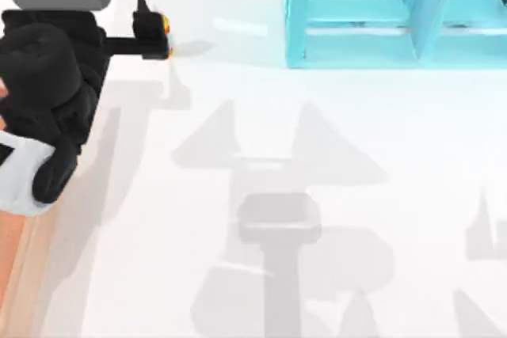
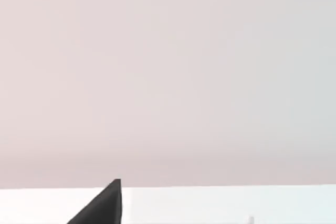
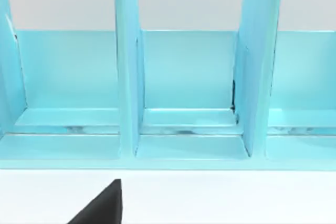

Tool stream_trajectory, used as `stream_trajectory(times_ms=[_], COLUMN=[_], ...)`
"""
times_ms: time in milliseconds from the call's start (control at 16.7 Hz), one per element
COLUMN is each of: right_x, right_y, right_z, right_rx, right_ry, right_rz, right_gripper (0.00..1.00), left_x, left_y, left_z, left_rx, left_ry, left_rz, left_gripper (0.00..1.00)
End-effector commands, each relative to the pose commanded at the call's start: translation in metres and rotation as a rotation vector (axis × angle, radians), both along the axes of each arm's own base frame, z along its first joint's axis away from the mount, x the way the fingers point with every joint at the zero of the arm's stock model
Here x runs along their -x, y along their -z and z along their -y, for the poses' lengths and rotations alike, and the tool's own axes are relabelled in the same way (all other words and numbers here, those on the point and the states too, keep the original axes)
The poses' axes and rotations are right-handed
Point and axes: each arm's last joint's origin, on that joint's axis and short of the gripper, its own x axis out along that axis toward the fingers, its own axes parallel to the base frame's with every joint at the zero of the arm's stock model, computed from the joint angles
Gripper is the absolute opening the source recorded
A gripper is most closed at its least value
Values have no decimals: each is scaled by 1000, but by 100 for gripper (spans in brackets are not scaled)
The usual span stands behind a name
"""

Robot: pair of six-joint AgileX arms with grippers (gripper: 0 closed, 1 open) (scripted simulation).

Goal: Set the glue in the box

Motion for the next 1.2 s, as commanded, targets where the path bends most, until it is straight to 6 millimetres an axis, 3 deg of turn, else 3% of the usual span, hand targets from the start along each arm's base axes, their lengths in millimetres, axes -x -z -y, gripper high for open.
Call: stream_trajectory(times_ms=[240, 420, 600, 780, 1200], right_x=[0, 0, 0, 0, 0], right_y=[0, 0, 0, 0, 0], right_z=[0, 0, 0, 0, 0], right_rx=[0, 0, 0, 0, 0], right_ry=[0, 0, 0, 0, 0], right_rz=[0, 0, 0, 0, 0], right_gripper=[100, 100, 100, 100, 100], left_x=[-36, -47, -50, -52, -54], left_y=[70, 120, 157, 172, 173], left_z=[28, 39, 40, 37, 38], left_rx=[1, 2, 2, 2, 1], left_ry=[1, -7, -25, -43, -39], left_rz=[3, 6, 9, 11, 7], left_gripper=[100, 100, 100, 100, 100])
